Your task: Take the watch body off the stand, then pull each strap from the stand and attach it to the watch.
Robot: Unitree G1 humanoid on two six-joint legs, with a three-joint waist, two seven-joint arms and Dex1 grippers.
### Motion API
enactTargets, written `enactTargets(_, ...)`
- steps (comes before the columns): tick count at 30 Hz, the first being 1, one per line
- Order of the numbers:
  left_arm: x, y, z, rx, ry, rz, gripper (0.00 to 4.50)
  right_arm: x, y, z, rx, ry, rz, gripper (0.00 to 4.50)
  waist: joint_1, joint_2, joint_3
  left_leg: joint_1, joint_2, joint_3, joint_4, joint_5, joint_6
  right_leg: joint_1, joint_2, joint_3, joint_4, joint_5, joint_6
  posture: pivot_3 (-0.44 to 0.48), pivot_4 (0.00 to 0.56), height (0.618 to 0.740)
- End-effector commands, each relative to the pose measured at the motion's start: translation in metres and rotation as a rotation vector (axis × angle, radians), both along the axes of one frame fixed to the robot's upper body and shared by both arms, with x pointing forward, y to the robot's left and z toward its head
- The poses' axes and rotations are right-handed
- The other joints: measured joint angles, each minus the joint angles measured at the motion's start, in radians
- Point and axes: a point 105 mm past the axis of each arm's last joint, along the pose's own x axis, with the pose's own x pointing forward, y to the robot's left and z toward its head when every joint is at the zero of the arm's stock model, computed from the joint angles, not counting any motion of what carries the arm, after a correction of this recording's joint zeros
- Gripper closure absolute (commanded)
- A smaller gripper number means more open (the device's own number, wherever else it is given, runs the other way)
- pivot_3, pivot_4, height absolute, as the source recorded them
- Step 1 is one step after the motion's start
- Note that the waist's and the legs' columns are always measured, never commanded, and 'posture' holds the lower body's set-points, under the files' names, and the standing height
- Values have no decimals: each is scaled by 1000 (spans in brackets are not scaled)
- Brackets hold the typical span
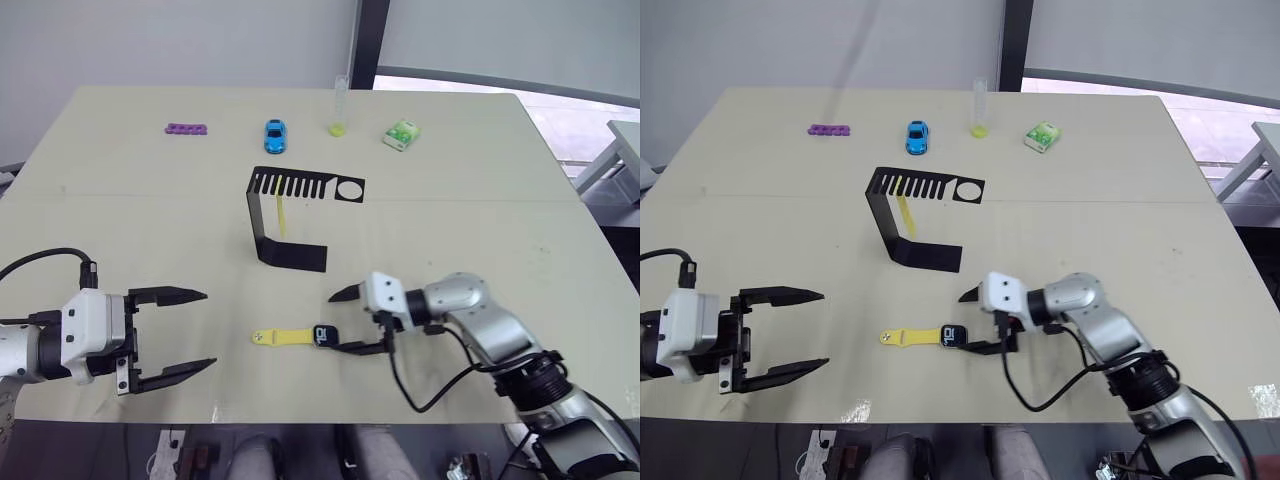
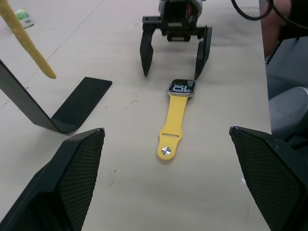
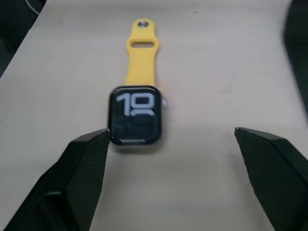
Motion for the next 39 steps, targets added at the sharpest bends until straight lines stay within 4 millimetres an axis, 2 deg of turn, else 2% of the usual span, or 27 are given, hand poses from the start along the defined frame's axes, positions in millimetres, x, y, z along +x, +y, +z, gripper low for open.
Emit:
enactTargets(1,6,24,6,-15,-49,137,0,-3,-41,25,134,-57,-10,46,1,0,0,0,0,0,0,0,0,0,0,0,0,0,0,0,150,740)
enactTargets(3,11,49,7,-44,-78,285,0,3,-88,30,195,-136,-135,46,0,0,0,0,0,0,0,0,0,1,0,0,-1,0,0,0,150,740)
enactTargets(4,12,57,6,-48,-84,331,0,5,-105,30,187,-169,-183,46,1,0,0,1,0,0,0,0,0,2,1,0,-2,0,0,0,150,740)
enactTargets(7,9,77,-1,-32,-84,428,0,13,-136,35,211,-202,-335,46,-7,0,0,2,0,0,-1,0,1,3,0,0,-2,0,0,0,150,740)
enactTargets(11,0,110,-11,-48,-105,614,0,13,-207,24,153,-238,-596,46,-11,0,0,3,1,2,-1,0,0,3,1,1,-1,0,0,0,150,740)
enactTargets(13,-5,115,-16,-49,-106,649,0,11,-229,16,137,-238,-688,46,-10,0,0,3,1,2,-2,0,0,3,1,1,-2,0,0,0,150,740)
enactTargets(16,-7,114,-21,-60,-105,663,0,9,-239,7,130,-227,-730,46,-10,0,0,4,1,2,-1,-1,0,4,1,2,-3,0,0,0,150,740)
enactTargets(19,-6,109,-21,-81,-116,656,0,13,-229,3,157,-222,-701,46,-14,1,1,9,1,2,-1,-1,0,9,1,1,-2,0,0,0,150,740)
enactTargets(21,-3,100,-19,-98,-126,630,0,22,-212,0,204,-207,-674,46,-20,0,0,19,1,2,-5,-1,-1,18,2,2,-5,0,0,0,150,740)
enactTargets(23,2,88,-13,-128,-154,610,0,33,-188,1,273,-172,-637,46,-25,0,0,22,2,2,-7,-1,-2,22,2,1,-7,0,0,0,150,740)
enactTargets(29,14,47,5,-263,-228,591,0,58,-113,11,386,-56,-497,46,-25,1,1,21,3,1,-9,-1,-2,20,2,1,-7,0,0,0,150,740)
enactTargets(32,17,19,7,-340,-215,565,0,67,-73,17,429,-16,-426,46,-26,1,1,21,3,1,-8,-1,-2,20,1,1,-6,0,0,0,150,740)
enactTargets(35,20,-8,9,-449,-208,575,0,71,-38,17,438,6,-361,951,-25,1,1,21,3,1,-8,-1,-2,20,2,1,-6,0,0,0,150,740)
enactTargets(37,24,-28,8,-503,-189,583,0,74,-18,15,424,-2,-332,1922,-24,1,1,20,3,1,-8,-1,-2,20,2,1,-6,0,0,0,150,740)
enactTargets(39,28,-40,5,-515,-179,595,0,77,-6,14,431,-9,-331,3021,-20,1,1,20,2,1,-7,-1,-2,20,1,1,-5,0,0,0,150,740)
